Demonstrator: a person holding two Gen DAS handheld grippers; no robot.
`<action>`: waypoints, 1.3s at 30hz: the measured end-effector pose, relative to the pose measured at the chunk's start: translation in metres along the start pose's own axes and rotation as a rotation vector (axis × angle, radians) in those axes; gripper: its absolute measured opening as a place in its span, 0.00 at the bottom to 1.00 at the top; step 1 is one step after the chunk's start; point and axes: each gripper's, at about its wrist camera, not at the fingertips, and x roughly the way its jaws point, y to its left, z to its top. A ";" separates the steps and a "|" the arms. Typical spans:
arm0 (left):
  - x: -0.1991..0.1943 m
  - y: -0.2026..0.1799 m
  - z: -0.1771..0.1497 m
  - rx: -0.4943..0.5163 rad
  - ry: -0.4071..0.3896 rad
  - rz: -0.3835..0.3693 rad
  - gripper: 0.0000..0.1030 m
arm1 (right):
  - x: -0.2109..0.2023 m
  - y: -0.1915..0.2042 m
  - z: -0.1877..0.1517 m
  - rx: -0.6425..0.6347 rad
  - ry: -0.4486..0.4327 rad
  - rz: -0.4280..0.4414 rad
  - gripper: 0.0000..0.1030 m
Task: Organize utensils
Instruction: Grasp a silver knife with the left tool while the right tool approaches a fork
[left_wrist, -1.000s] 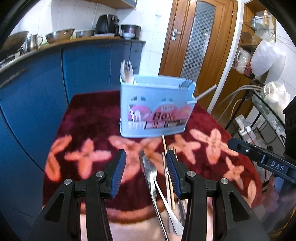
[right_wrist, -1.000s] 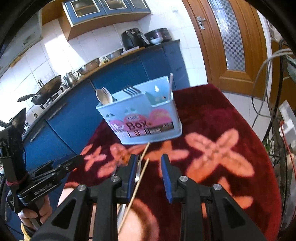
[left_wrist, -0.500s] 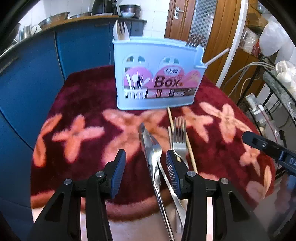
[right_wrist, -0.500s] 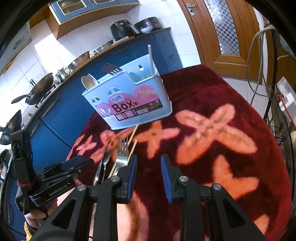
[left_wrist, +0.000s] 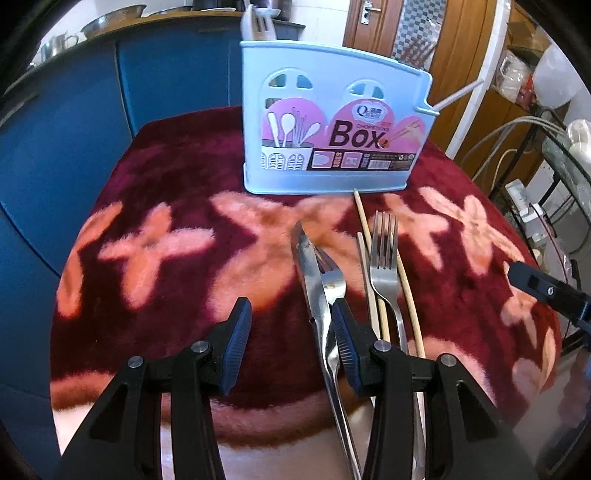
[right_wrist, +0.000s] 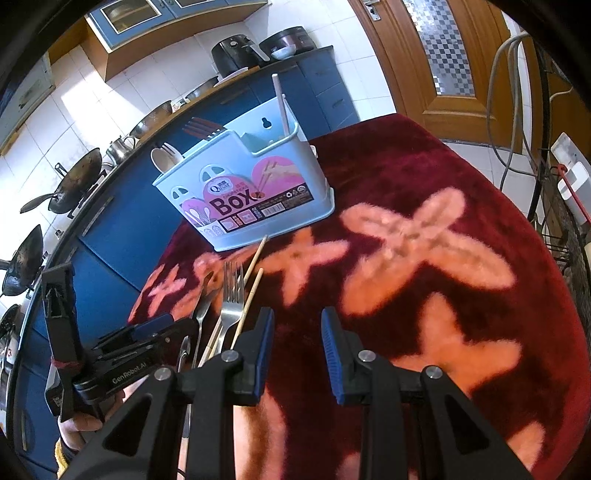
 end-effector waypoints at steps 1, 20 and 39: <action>-0.001 0.001 0.000 -0.004 -0.002 0.002 0.45 | 0.000 0.000 0.000 0.000 0.001 0.001 0.28; 0.009 0.019 0.002 -0.086 0.043 -0.041 0.33 | 0.005 0.004 -0.003 -0.004 0.015 0.002 0.28; -0.007 0.038 0.019 -0.172 -0.059 -0.193 0.00 | 0.045 0.038 -0.002 -0.068 0.147 0.021 0.28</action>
